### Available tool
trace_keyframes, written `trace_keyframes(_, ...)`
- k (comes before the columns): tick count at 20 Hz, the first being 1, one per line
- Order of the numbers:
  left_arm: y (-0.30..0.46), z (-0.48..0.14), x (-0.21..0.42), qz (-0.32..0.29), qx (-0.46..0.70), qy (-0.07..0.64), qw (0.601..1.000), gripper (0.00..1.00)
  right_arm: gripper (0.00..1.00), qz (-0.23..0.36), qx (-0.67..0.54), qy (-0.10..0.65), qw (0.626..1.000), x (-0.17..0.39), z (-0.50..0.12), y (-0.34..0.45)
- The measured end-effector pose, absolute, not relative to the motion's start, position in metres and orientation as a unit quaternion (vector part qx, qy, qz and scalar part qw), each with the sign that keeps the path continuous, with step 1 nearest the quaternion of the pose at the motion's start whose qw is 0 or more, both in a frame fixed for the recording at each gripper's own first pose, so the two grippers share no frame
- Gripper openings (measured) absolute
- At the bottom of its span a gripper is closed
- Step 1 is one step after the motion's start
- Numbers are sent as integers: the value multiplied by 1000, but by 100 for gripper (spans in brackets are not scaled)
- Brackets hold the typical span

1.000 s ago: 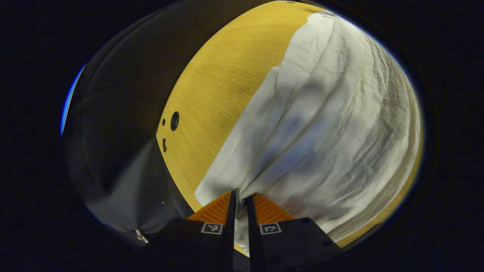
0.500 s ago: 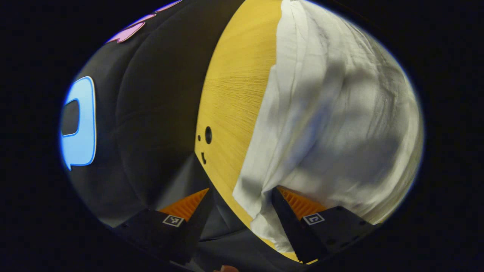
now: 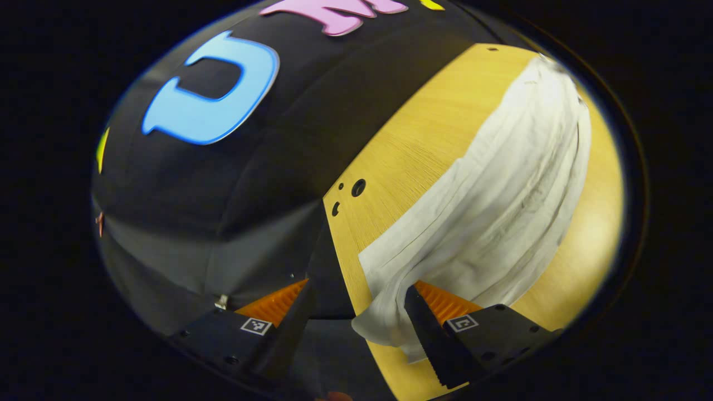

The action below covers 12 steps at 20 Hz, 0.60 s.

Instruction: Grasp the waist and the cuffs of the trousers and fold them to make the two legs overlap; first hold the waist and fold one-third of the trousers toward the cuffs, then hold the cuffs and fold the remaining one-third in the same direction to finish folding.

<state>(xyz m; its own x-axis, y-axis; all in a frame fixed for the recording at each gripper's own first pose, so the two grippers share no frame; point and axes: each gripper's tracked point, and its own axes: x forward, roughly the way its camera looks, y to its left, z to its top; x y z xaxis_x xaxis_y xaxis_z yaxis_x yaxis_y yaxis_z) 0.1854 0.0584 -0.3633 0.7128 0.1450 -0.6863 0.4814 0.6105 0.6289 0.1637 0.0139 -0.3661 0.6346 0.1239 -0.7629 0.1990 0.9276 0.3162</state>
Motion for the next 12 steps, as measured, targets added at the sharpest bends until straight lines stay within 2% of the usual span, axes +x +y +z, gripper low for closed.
trace_keyframes(2, 62, -358, 189, -103, 421, 352, 830, 97, 98, -55, 269, 436, 857, 148, -402, 20)
trace_keyframes(4, 61, -366, 212, -134, 461, 342, 808, 97, 98, -59, 265, 448, 852, 133, -418, 30)
trace_keyframes(6, 46, -397, 228, -208, 475, 364, 774, 97, 99, -43, 245, 463, 850, 116, -425, 34)
trace_keyframes(7, 38, -417, 218, -275, 471, 399, 737, 97, 99, -38, 246, 468, 848, 114, -426, 38)
trace_keyframes(8, 35, -429, 207, -313, 477, 425, 702, 97, 99, -33, 250, 471, 846, 112, -425, 42)
trace_keyframes(10, 45, -441, 209, -346, 503, 446, 654, 97, 99, -33, 255, 468, 845, 113, -422, 44)
trace_keyframes(12, 48, -439, 216, -354, 502, 450, 648, 97, 99, -34, 269, 468, 841, 113, -421, 47)
